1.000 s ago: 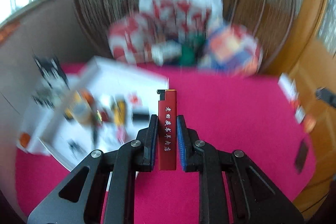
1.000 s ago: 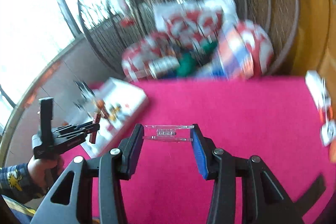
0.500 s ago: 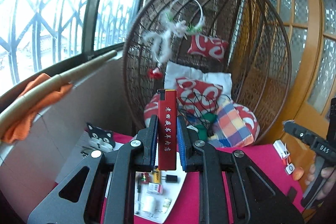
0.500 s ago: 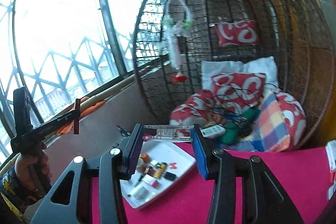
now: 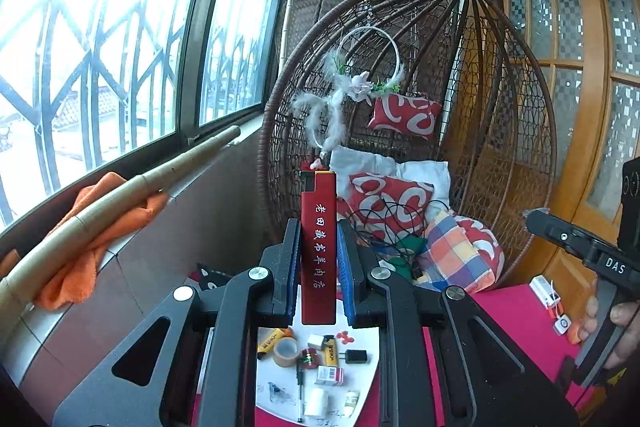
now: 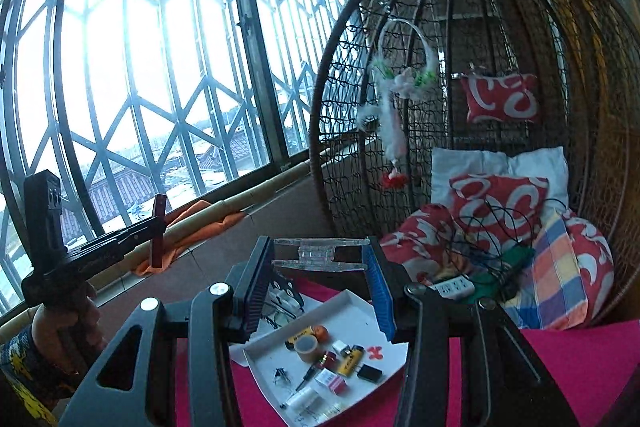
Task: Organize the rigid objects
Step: 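Lift and carry the red stick in the left tool and clip in the right tool to the tray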
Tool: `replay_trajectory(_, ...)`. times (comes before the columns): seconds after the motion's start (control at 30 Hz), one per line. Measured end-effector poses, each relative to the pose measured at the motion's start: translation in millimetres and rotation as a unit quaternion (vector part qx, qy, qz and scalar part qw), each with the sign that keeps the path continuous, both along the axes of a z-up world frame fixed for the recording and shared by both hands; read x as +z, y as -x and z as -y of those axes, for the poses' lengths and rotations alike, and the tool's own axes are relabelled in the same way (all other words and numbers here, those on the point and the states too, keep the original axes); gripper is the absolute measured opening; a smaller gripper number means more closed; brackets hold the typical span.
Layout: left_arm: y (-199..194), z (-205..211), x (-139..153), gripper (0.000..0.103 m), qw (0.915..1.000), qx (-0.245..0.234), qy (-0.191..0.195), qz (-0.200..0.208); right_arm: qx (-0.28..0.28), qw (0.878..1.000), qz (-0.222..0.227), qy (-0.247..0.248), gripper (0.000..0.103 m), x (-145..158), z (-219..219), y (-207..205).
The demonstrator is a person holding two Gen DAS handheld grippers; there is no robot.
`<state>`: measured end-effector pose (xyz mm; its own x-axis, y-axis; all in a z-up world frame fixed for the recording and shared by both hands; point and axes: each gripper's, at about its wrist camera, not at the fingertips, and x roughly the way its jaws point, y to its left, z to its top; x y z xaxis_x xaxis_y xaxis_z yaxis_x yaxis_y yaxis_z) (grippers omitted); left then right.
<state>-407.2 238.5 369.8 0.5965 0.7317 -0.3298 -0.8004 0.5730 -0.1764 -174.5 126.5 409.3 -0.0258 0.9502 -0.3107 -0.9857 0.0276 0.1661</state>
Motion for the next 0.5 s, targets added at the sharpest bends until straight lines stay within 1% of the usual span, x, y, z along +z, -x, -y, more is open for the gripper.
replay_trajectory(0.13, 1, -14, -12, 0.016, 0.9998, -0.010, 0.015, -0.011, -0.002, 1.000, -0.001, 0.012, 0.045, -7, -15, 6)
replay_trajectory(0.2, 0, -22, -21, 0.016, 0.9992, -0.016, 0.027, -0.024, -0.006, 1.000, -0.004, 0.023, 0.045, -14, -24, 8)
replay_trajectory(0.4, -6, -45, -62, 0.016, 0.9950, -0.031, 0.075, -0.058, -0.018, 0.997, -0.015, 0.068, 0.045, -42, -53, 12)
replay_trajectory(0.5, -11, -59, -84, 0.016, 0.9909, -0.041, 0.103, -0.076, -0.021, 0.995, -0.021, 0.094, 0.045, -60, -67, 15)
